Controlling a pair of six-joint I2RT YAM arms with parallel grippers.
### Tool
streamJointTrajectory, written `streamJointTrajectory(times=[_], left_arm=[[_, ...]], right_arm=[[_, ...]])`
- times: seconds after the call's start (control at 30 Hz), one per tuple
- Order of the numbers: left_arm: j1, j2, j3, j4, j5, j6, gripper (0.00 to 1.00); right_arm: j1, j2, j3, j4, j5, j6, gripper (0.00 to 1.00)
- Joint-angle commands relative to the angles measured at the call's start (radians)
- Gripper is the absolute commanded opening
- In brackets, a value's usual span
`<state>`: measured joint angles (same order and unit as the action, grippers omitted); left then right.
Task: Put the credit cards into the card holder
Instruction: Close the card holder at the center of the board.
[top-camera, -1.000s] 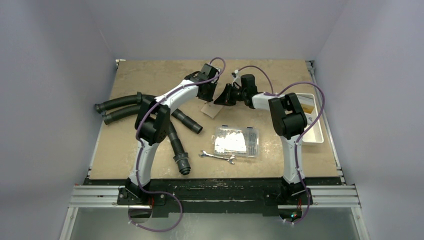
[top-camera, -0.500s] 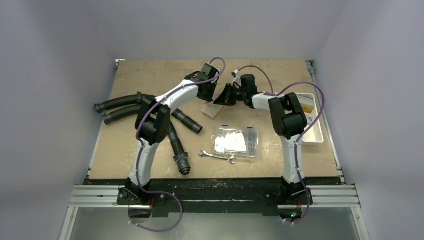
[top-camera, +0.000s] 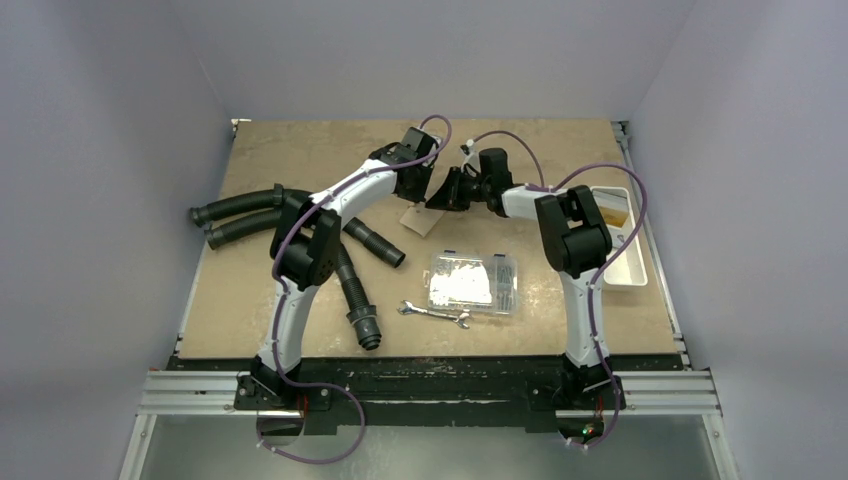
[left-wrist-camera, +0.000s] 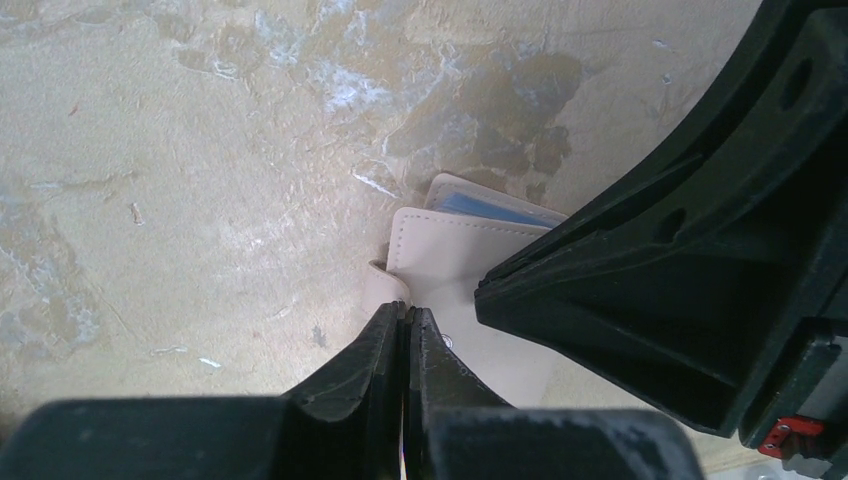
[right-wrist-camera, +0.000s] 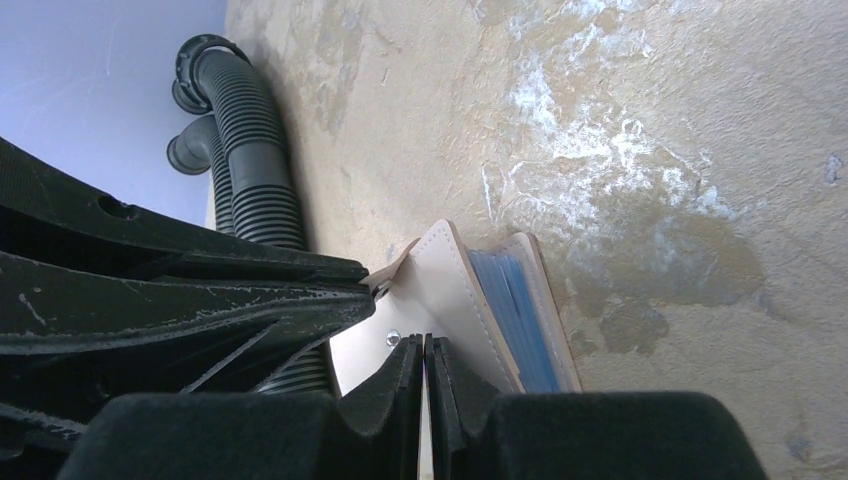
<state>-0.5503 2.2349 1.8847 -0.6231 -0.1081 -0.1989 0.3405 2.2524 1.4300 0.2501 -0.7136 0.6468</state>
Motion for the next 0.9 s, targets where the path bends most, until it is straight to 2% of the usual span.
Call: streamJointTrajectory(times=[0.0, 0.4, 0.7, 0.87], left_arm=[[0.003, -0.041, -0.001, 0.029, 0.053, 0.016, 0.0], [0.003, -0.119, -0.113, 0.058, 0.058, 0.059, 0.0], [0.003, -0.126, -0.125, 0.071, 0.088, 0.052, 0.0], [0.015, -0.111, -0.123, 0.077, 0.085, 0.006, 0.0]], right_arm=[[0.027, 0.05, 0.009, -0.088, 0.031, -0.041, 0.14], [0.03, 0.067, 0.049, -0.146, 0.057, -0.073, 0.15], [0.039, 0.072, 0.062, -0.166, 0.068, -0.082, 0.15], [0.047, 0.009, 0.061, -0.222, 0.074, -0.113, 0.21]])
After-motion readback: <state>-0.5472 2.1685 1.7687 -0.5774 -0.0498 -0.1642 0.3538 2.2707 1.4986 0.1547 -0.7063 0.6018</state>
